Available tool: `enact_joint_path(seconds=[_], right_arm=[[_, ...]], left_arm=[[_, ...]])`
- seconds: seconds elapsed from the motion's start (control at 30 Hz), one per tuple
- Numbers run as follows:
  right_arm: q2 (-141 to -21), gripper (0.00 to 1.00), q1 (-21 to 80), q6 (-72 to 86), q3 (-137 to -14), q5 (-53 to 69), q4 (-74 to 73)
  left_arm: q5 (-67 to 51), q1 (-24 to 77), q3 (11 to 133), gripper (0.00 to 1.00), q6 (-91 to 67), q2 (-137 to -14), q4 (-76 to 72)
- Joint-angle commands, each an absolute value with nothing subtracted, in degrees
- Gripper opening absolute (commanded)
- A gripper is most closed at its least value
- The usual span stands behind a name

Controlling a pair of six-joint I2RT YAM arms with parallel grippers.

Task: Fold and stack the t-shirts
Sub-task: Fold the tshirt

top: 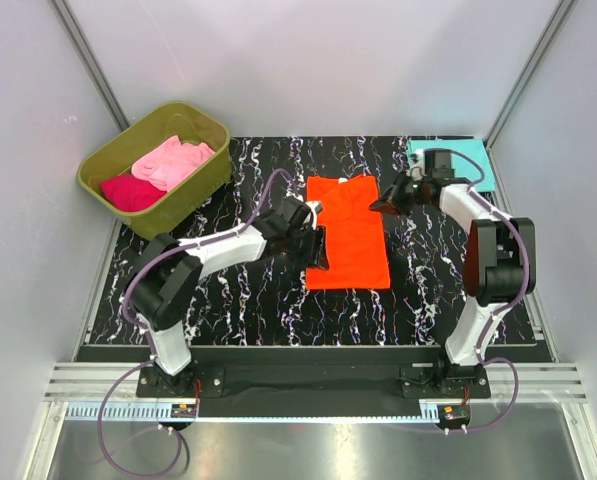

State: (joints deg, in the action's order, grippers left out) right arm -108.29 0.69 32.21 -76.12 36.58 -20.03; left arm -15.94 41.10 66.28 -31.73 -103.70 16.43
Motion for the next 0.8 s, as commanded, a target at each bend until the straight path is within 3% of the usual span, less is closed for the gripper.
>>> enact_joint_path(seconds=[0.0, 0.27, 0.53, 0.77], right_arm=[[-105.2, 0.0, 8.2, 29.8, -72.9, 42.7, -20.7], [-108.5, 0.0, 15.3, 29.7, -67.9, 40.9, -17.6], [-122.4, 0.0, 15.2, 24.8, -69.9, 53.2, -11.3], [-116.9, 0.0, 15.2, 24.3, -71.7, 52.8, -14.8]], left_arm=[[-16.7, 40.8, 68.3, 0.51, -32.1, -99.3, 16.3], [-15.3, 40.9, 56.5, 0.49, -32.8, -90.5, 14.0], [-13.2, 40.9, 51.0, 0.49, -30.8, -84.9, 14.2], [-14.7, 40.2, 49.6, 0.52, -29.8, -84.4, 13.3]])
